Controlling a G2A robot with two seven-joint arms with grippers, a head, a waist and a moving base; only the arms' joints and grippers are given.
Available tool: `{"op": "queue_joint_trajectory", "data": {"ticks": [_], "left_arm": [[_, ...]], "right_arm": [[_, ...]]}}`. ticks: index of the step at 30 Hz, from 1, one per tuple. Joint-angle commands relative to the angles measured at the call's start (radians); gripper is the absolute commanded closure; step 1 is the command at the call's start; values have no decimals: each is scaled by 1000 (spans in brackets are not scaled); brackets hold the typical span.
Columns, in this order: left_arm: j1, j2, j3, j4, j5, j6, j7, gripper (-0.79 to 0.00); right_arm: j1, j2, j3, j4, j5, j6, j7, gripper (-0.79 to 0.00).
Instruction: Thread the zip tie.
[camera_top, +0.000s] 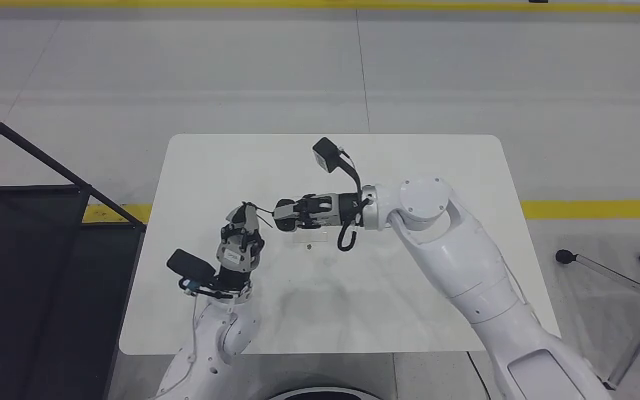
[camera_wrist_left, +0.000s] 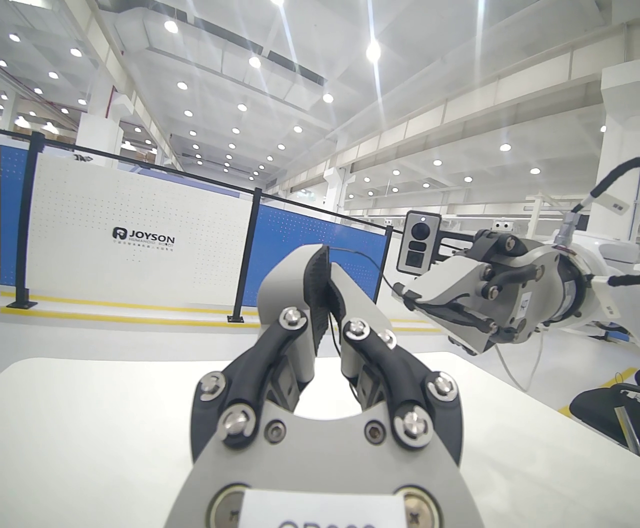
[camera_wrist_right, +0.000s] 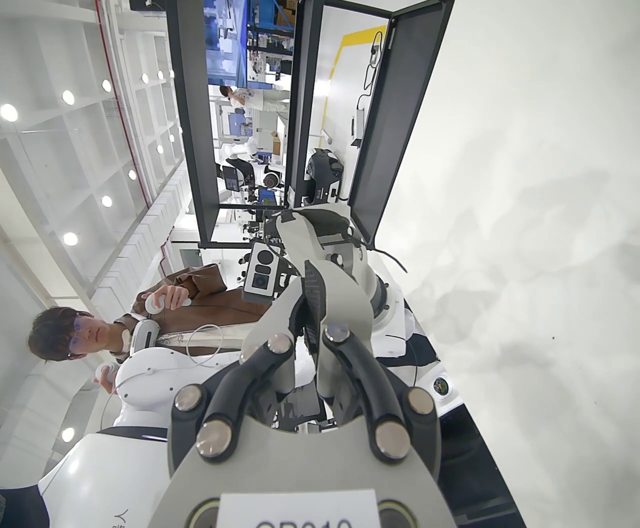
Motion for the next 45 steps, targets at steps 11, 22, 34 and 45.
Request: {"op": "queue_joint_trajectory", "data": {"ticks": [11,22,34,45], "left_arm": [[-12,1,10,26,51,29,22,0],[-15,2,8,30,43,30,25,0],[-11,-1,10,24,-13,18,29,0],[1,-7,-11,-17,-219,-24,-44,0]], "right_arm": [[-1,0,3,-10,-3,-18,-3,0],[4,-3,-1,-2,0,-6,-2,-680],[-6,0,10,-10,-2,0,-9,-785],[-72,18,103,12,3,-70,-139,-785]]}}
